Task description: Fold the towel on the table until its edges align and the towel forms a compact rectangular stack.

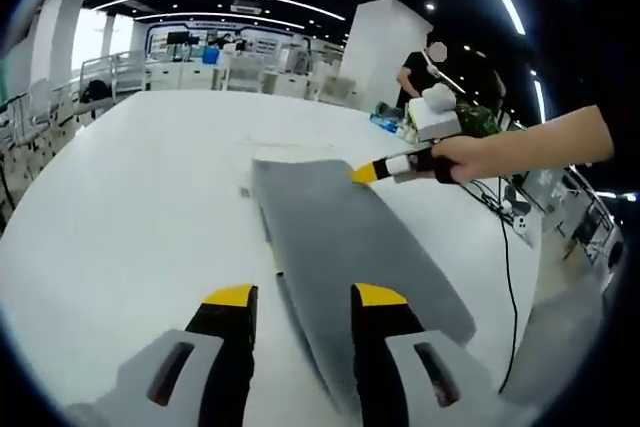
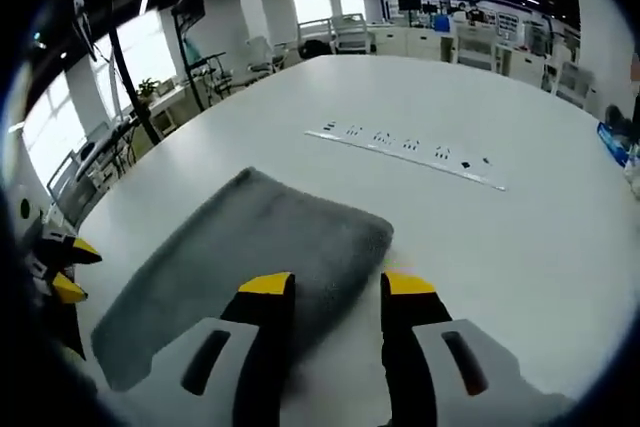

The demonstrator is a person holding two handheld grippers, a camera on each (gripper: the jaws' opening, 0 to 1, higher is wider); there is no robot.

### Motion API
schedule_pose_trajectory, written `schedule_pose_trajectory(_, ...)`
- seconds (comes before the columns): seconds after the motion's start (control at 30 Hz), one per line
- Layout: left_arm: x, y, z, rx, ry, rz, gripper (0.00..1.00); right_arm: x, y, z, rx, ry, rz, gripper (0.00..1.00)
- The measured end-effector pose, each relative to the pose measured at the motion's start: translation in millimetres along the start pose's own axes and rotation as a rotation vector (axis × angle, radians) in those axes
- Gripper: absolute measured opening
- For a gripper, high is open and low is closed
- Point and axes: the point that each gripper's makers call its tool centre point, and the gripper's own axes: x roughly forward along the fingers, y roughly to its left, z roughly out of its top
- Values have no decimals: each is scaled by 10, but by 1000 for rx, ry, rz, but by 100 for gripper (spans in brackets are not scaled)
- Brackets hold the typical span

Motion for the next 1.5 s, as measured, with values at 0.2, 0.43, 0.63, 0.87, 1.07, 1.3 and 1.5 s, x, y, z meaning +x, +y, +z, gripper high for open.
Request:
schedule_pose_trajectory(0.2,170,89,-11,27,39,-2,34,-127,111,-179,85,-2,17,33)
schedule_pose_trajectory(0.43,337,165,-54,25,70,-3,31,-239,198,-297,80,1,26,33)
schedule_pose_trajectory(0.63,479,173,-39,30,85,-21,29,-341,322,-402,95,5,46,33)
schedule_pose_trajectory(0.87,577,231,-39,4,96,-18,26,-451,383,-535,127,10,52,33)
schedule_pose_trajectory(1.07,640,248,-103,-8,115,-16,24,-532,527,-663,127,19,78,30)
schedule_pose_trajectory(1.3,652,247,-158,19,137,-2,24,-498,609,-762,123,29,94,20)
schedule_pose_trajectory(1.5,703,204,-166,81,153,-26,17,-464,655,-757,5,42,107,15)
